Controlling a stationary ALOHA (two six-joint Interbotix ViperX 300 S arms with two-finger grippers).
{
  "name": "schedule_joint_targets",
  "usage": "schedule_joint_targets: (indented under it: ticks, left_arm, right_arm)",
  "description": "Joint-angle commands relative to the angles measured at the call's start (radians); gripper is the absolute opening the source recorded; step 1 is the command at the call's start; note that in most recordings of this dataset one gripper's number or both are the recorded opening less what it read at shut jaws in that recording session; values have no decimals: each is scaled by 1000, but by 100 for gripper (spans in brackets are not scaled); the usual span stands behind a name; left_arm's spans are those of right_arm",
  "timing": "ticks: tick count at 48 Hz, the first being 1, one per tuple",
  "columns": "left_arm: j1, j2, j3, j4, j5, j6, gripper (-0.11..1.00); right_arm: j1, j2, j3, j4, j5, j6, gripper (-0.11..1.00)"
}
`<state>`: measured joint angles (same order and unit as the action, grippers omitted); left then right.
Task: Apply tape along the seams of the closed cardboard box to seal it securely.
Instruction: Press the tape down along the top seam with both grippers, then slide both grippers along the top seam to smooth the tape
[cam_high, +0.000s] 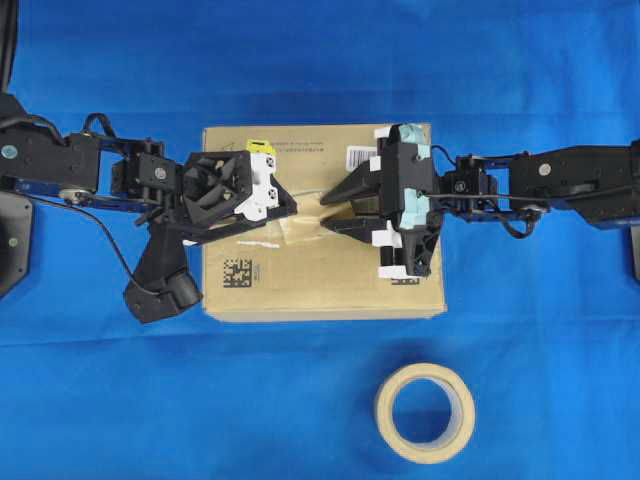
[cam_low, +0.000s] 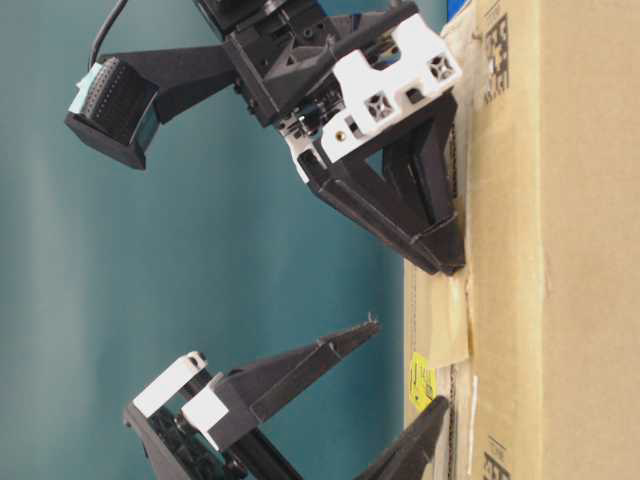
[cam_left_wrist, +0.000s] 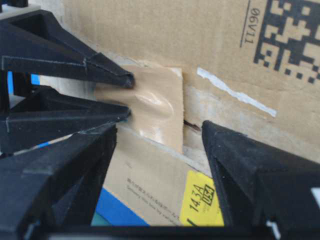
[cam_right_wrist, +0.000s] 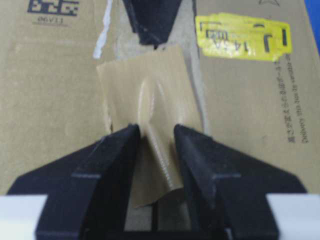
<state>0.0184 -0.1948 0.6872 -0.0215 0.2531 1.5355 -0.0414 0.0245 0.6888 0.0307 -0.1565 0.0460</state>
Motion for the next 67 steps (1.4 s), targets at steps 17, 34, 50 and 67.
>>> schedule_joint_targets:
  ticks: [17, 34, 50, 67]
  left_arm:
    - [9, -57, 23, -29, -206, -129, 64]
    - [9, -55, 21, -23, -316, -718, 45]
    - [3, -64, 54, -20, -324, -1014, 3]
    - [-11, 0, 58, -21, -426, -1042, 0]
  right_arm:
    - [-2, -41, 15, 3, 20, -2, 45]
    - [8, -184, 37, -2, -3, -8, 45]
    - [-6, -229, 43, -17, -155, -17, 23]
    - [-15, -135, -12, -15, -156, -17, 1]
